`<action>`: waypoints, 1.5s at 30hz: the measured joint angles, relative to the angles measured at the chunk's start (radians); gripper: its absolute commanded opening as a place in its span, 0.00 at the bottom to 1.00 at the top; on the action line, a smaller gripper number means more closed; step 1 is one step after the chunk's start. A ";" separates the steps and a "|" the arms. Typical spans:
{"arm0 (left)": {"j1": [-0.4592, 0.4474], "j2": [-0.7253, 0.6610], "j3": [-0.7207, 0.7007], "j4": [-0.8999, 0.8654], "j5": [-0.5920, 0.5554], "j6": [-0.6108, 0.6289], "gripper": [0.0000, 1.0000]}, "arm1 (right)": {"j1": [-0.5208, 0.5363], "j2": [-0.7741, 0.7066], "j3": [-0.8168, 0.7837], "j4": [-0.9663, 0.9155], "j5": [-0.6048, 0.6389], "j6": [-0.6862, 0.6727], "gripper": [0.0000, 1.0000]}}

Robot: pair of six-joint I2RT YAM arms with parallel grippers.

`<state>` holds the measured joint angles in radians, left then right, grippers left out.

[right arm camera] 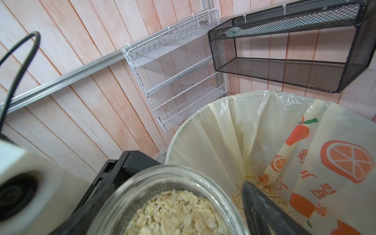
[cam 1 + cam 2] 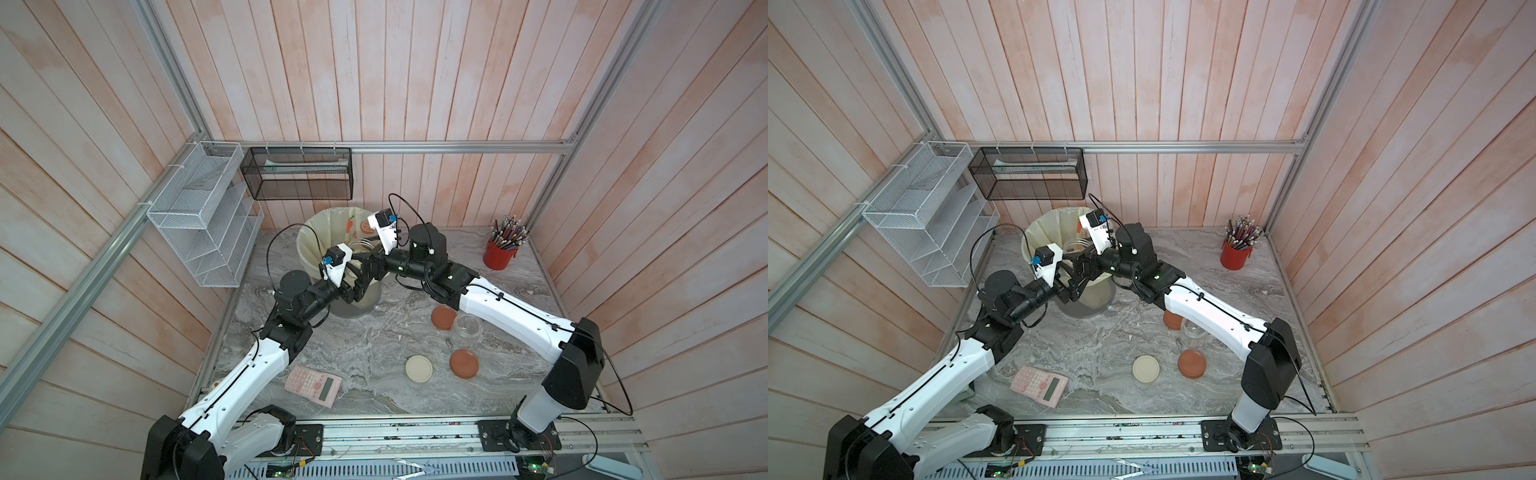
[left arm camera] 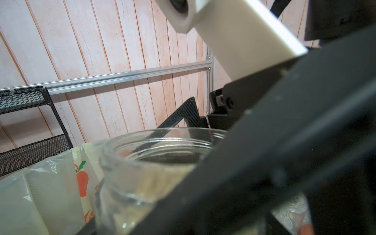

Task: Empty expired oatmeal from jars
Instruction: Pour the expired oatmeal into the trash bin.

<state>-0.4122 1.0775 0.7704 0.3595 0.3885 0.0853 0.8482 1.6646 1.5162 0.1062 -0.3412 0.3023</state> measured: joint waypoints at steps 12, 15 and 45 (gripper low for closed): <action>0.001 0.000 0.000 0.000 0.000 -0.001 0.00 | -0.007 0.001 0.013 0.000 -0.016 0.002 0.97; 0.002 0.000 0.000 0.000 0.000 -0.003 0.00 | -0.007 0.005 0.014 0.000 -0.023 0.005 0.96; 0.005 -0.027 -0.036 0.052 -0.029 -0.037 0.95 | -0.012 0.034 0.038 0.019 -0.040 0.044 0.36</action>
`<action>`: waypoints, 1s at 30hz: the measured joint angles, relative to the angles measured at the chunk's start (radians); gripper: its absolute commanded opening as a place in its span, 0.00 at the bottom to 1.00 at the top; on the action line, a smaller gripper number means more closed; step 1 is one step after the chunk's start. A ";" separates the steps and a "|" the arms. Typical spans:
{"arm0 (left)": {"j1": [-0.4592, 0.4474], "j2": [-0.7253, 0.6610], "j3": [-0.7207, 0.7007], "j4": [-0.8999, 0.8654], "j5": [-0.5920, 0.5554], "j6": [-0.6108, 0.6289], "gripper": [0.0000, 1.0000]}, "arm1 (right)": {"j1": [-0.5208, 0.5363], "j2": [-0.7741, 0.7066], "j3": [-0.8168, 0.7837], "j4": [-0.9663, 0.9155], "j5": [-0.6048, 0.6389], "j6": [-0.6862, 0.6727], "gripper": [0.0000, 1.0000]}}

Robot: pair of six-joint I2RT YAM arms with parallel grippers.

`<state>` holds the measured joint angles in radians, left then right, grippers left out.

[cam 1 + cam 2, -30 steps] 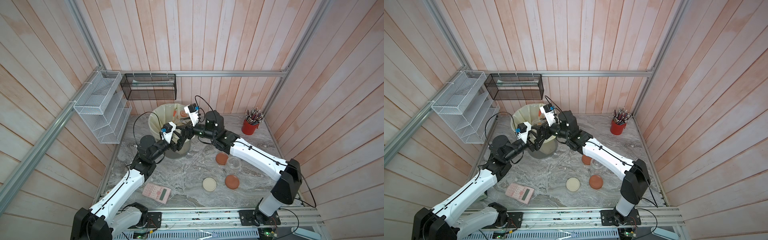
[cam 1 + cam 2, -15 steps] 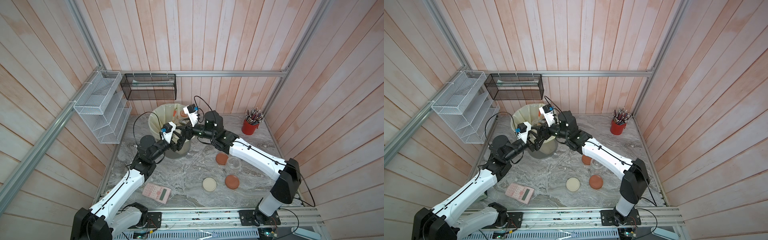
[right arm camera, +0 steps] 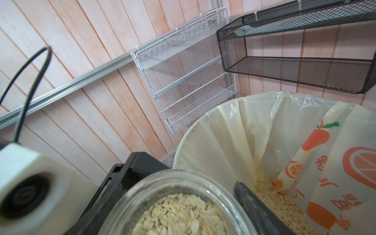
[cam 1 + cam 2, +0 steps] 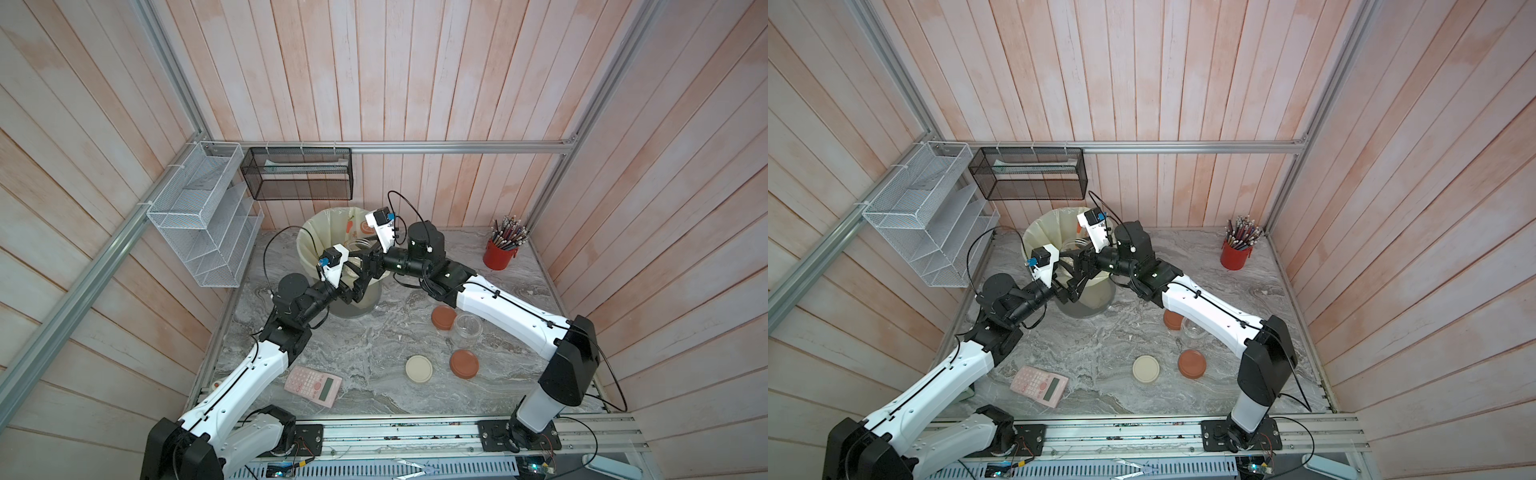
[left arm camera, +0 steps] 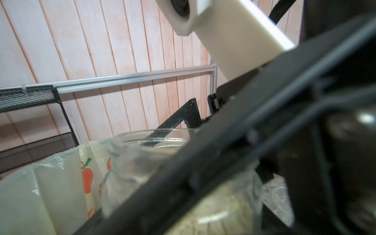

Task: Empty expired oatmeal from jars
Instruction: Pour the expired oatmeal into the trash bin.

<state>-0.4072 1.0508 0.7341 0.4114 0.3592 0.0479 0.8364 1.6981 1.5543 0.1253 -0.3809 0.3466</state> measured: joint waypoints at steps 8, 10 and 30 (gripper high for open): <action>0.002 -0.077 -0.040 0.072 -0.054 -0.069 1.00 | -0.013 0.029 0.033 0.015 0.086 0.075 0.35; 0.002 -0.089 -0.047 0.074 -0.067 -0.103 1.00 | -0.013 0.048 0.049 0.023 0.098 0.099 0.35; 0.002 -0.229 -0.069 -0.113 -0.223 -0.620 1.00 | 0.004 0.138 0.110 0.128 0.242 0.387 0.32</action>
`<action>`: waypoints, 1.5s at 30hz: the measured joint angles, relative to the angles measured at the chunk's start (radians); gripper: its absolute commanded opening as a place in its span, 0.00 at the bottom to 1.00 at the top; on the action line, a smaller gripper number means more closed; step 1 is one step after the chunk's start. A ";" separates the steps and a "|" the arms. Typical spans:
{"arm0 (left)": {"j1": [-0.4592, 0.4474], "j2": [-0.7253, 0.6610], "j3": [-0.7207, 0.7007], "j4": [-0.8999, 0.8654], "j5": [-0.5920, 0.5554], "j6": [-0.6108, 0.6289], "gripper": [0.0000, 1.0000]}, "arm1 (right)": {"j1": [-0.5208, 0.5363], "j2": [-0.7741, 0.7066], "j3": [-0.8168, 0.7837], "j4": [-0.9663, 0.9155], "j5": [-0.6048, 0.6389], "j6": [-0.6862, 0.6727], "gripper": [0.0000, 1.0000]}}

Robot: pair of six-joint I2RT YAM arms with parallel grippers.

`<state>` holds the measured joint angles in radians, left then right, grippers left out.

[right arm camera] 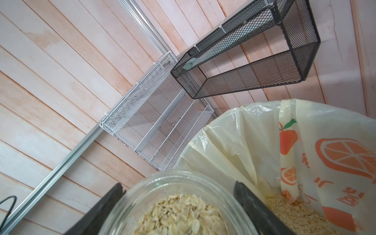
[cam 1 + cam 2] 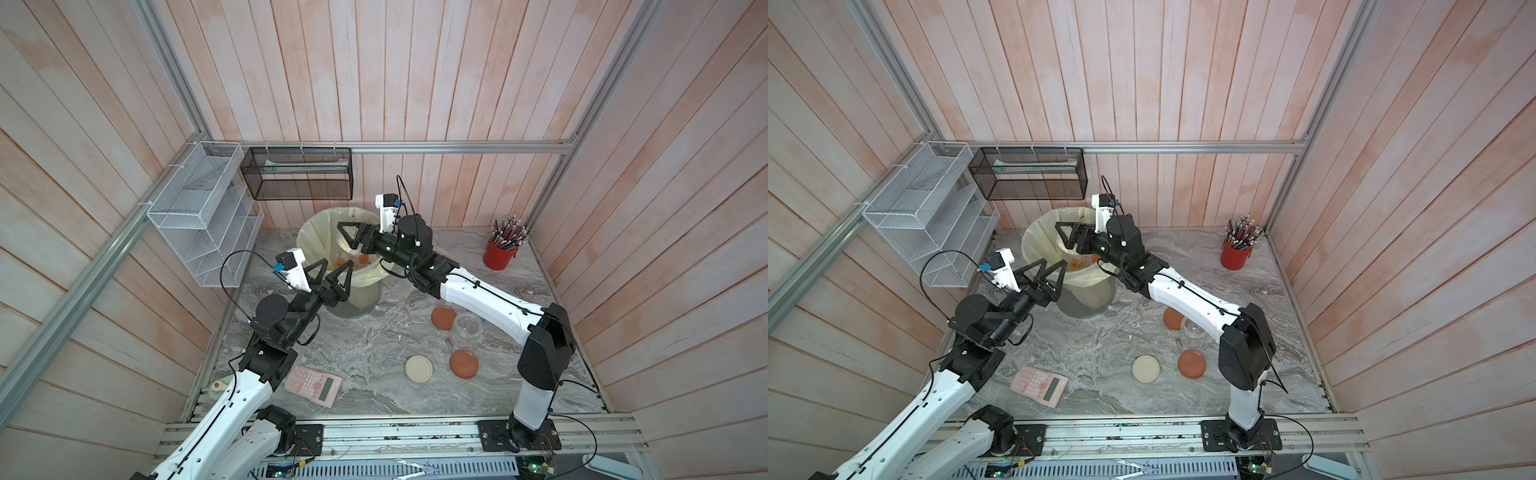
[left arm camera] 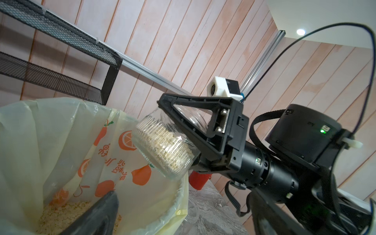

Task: Empty expired oatmeal from jars
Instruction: Pour the expired oatmeal into the trash bin.

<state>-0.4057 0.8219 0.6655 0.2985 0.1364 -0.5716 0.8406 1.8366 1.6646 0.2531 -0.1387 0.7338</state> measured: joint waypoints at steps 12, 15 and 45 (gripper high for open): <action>0.000 0.037 0.001 -0.033 0.042 -0.276 1.00 | 0.068 0.005 0.000 0.073 0.085 0.090 0.30; 0.000 0.026 0.001 -0.037 0.037 -0.342 1.00 | 0.072 0.005 -0.002 0.081 0.111 0.113 0.30; -0.044 -0.037 -0.007 -0.043 -0.162 -0.645 0.96 | 0.086 -0.002 -0.069 0.072 0.159 0.443 0.32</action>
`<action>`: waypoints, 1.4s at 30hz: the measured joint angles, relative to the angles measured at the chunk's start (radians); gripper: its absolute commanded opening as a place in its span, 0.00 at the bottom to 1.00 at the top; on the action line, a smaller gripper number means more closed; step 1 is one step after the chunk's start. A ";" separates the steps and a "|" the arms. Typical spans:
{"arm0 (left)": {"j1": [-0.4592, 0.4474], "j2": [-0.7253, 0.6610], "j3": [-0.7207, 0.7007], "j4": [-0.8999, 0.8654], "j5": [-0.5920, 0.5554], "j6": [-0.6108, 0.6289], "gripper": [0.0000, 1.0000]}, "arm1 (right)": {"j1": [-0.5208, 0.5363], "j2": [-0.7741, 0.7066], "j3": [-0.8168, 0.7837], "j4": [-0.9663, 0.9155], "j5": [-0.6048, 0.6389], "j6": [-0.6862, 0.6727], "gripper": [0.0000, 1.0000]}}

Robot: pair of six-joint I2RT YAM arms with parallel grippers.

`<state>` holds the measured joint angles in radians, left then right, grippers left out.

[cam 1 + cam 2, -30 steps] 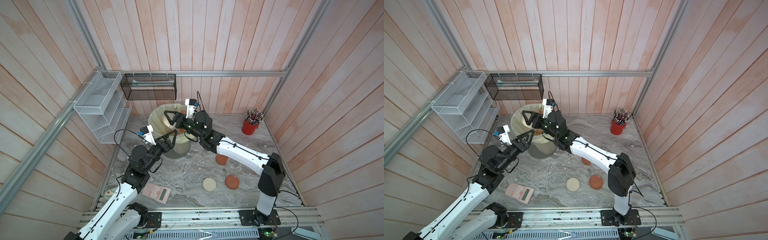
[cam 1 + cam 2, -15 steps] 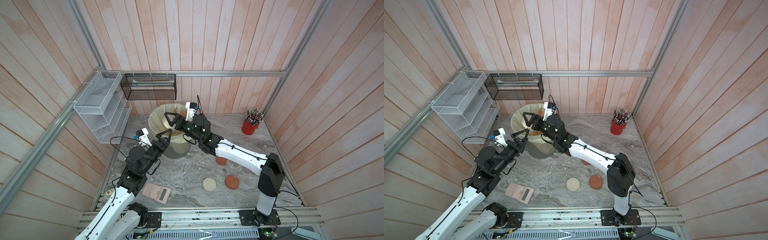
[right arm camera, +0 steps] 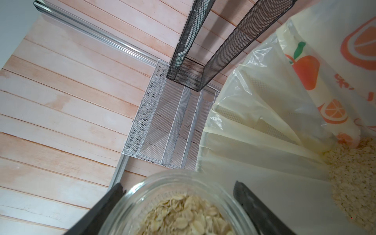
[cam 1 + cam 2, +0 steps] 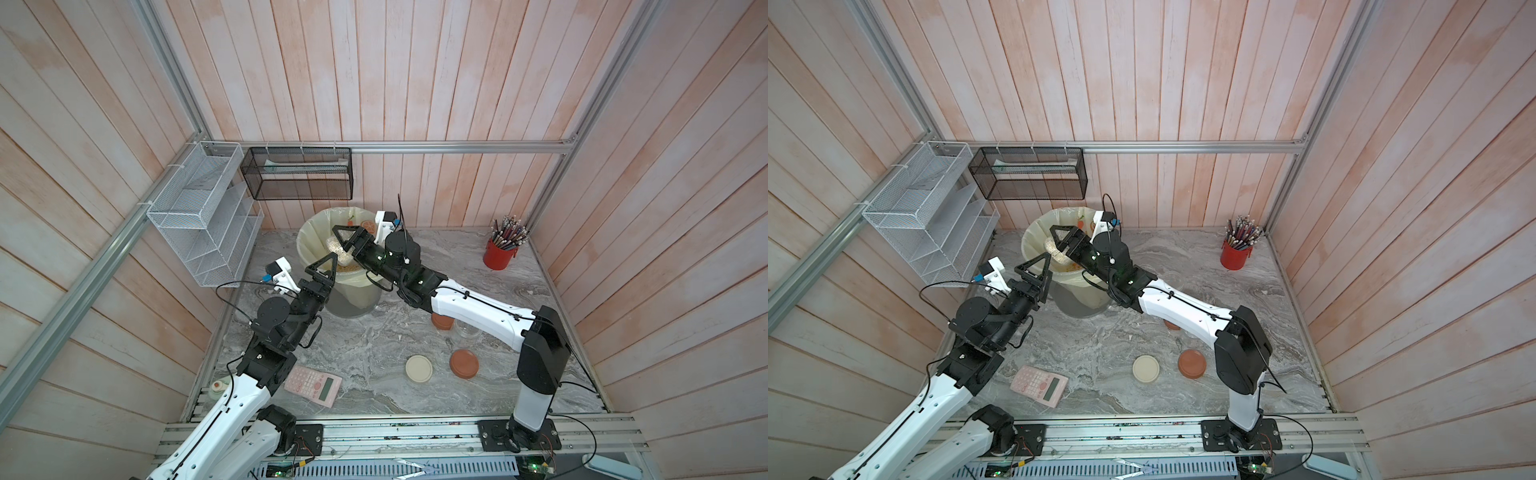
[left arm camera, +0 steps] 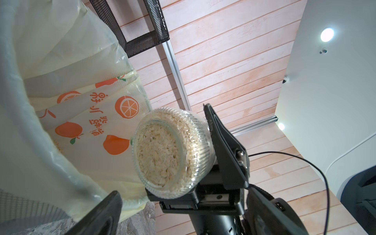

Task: Empty expired oatmeal from jars
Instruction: Pour the expired oatmeal into the trash bin.

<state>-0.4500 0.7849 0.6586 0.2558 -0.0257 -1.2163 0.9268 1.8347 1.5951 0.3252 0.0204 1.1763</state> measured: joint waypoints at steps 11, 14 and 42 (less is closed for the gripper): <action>-0.048 0.097 -0.008 0.130 -0.089 -0.016 0.96 | -0.008 0.015 0.119 -0.089 -0.059 0.070 0.32; -0.048 0.103 -0.008 0.161 -0.113 -0.014 0.97 | -0.016 0.015 0.121 -0.100 -0.068 0.079 0.32; -0.150 0.264 -0.027 0.446 -0.307 -0.029 1.00 | -0.047 0.034 0.121 -0.163 -0.040 0.216 0.29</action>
<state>-0.6003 1.0492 0.6319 0.7021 -0.3328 -1.2453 0.8803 1.8687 1.7161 0.1627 -0.0193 1.3918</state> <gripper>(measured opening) 0.998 0.836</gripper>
